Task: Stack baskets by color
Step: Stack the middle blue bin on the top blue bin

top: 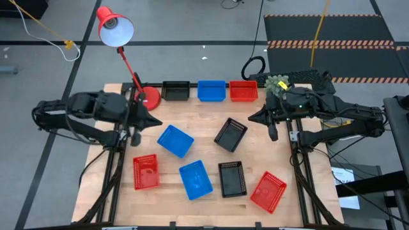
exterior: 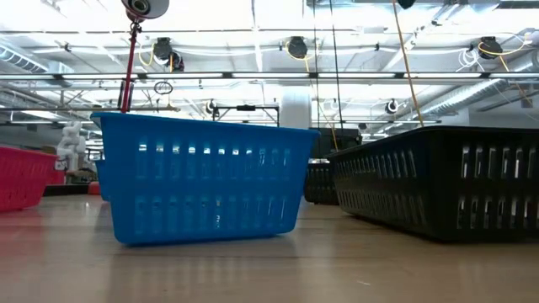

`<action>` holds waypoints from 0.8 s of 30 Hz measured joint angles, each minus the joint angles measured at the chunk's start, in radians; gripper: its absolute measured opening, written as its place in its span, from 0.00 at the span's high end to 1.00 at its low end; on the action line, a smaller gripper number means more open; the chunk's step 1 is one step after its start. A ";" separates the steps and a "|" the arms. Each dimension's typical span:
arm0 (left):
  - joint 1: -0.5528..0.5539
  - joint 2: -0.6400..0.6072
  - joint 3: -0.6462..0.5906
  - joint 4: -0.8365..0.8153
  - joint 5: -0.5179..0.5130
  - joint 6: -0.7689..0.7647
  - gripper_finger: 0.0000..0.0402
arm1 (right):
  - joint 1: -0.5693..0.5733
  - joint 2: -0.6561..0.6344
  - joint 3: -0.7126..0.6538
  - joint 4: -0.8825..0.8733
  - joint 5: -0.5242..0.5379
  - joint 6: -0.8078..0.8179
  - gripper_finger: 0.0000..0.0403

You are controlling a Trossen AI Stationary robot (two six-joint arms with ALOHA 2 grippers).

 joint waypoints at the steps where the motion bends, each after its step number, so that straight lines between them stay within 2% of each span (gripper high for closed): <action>1: -0.011 0.001 -0.019 0.022 -0.015 0.000 0.99 | 0.000 0.003 0.000 -0.005 0.000 0.000 1.00; 6: -0.072 0.001 -0.165 0.185 -0.042 0.006 0.99 | 0.000 0.014 -0.039 0.004 0.000 -0.004 1.00; 14: -0.118 0.001 -0.404 0.481 -0.058 0.094 0.99 | 0.000 0.014 -0.220 0.108 0.000 0.019 1.00; 20: -0.118 0.001 -0.418 0.511 -0.058 0.108 0.99 | 0.000 0.021 -0.433 0.387 0.000 0.052 1.00; 24: -0.118 0.013 -0.418 0.510 -0.058 0.106 0.99 | 0.005 0.049 -0.528 0.510 0.007 0.090 1.00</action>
